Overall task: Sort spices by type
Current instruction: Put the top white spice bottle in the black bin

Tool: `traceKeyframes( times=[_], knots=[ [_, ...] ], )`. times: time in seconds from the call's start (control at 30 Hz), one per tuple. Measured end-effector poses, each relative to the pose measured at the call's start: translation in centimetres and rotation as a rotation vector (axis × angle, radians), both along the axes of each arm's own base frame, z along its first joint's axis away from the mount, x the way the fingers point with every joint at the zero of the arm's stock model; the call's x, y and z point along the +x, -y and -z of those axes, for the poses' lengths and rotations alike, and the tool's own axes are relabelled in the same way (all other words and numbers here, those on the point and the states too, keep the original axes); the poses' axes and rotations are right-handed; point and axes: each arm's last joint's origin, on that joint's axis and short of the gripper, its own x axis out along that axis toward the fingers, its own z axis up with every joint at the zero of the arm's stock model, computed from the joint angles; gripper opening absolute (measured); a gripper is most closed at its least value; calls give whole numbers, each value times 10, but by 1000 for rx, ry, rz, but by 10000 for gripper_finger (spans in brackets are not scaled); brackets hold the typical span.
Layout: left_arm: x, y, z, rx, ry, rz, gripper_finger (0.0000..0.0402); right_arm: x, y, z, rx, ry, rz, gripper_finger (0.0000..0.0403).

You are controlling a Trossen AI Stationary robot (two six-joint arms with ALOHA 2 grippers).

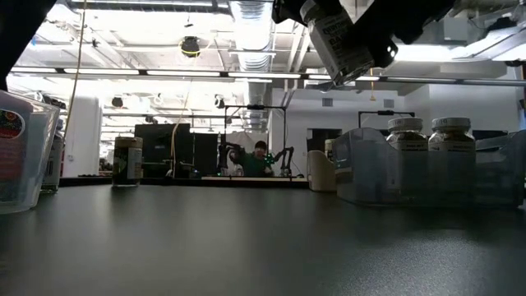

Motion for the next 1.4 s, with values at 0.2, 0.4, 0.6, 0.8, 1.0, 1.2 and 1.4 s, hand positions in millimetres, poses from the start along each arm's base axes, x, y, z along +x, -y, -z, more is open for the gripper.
traceKeyframes(
  times=[0.2, 0.4, 0.6, 0.8, 1.0, 1.2, 1.4],
  knots=[
    [0, 0, 0, -2, 0, 3, 208, 2, -1, 3, 5, -10, -10, 279],
    [0, 1, 0, 1, 0, 15, 208, 2, -1, 3, 2, -11, -13, 218],
    [0, 0, 0, 3, 0, 11, 209, 2, -1, 3, 2, -11, -13, 218],
    [2, 0, -1, 10, 21, 1, 221, 2, -1, 4, 9, -17, -6, 218],
    [3, -3, -2, 30, 39, -24, 264, -3, 0, 7, 13, -68, 7, 218],
    [3, -10, -9, 45, 85, -57, 269, -25, 7, -3, 58, -117, 66, 218],
    [5, -11, -19, 95, 176, -62, 269, -69, 11, -24, 29, -91, 194, 218]
  ],
)
